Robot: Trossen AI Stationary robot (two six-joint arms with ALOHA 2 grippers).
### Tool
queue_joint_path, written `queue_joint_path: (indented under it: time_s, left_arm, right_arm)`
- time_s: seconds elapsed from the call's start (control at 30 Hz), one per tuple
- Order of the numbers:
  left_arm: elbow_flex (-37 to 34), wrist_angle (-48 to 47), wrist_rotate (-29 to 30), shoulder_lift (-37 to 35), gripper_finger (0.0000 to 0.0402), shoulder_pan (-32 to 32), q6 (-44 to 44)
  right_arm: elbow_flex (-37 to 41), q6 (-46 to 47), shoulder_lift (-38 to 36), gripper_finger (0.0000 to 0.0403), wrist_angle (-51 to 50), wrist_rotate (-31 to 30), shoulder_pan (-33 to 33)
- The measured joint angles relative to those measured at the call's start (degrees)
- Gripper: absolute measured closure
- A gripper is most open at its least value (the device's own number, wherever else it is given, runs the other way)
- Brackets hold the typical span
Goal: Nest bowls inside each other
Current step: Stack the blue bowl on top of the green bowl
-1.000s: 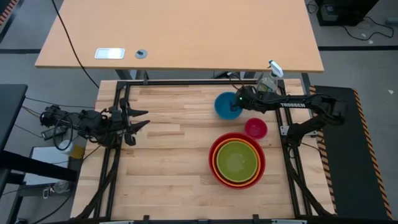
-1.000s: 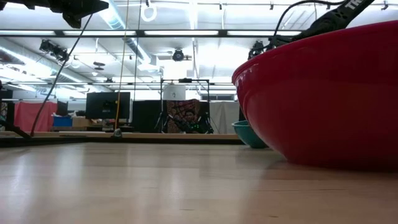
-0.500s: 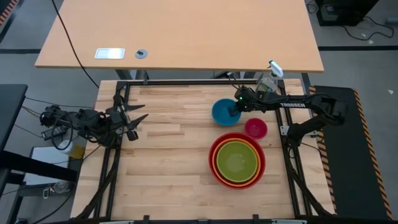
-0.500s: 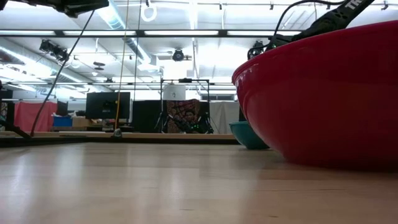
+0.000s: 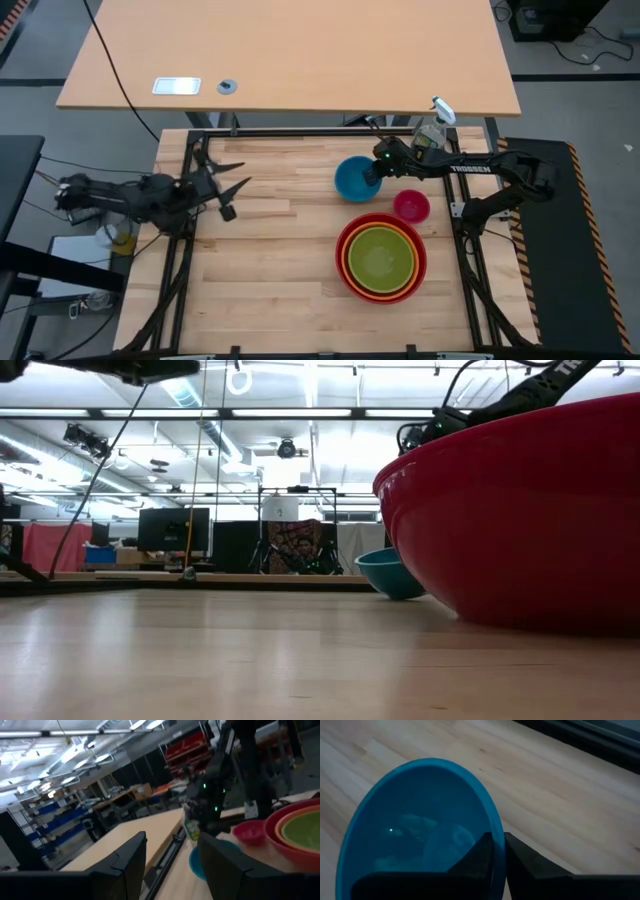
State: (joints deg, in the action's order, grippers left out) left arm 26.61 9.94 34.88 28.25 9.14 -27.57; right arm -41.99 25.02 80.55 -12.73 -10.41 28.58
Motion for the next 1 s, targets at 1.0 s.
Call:
queue_joint_path:
  time_s: [1.0]
  left_arm:
    - [5.6,23.3,-53.1,52.0,0.0221,-35.4,37.8]
  right_arm:
    - [-5.0,-2.3,0.0,0.0316,-10.3,-3.4,-0.7]
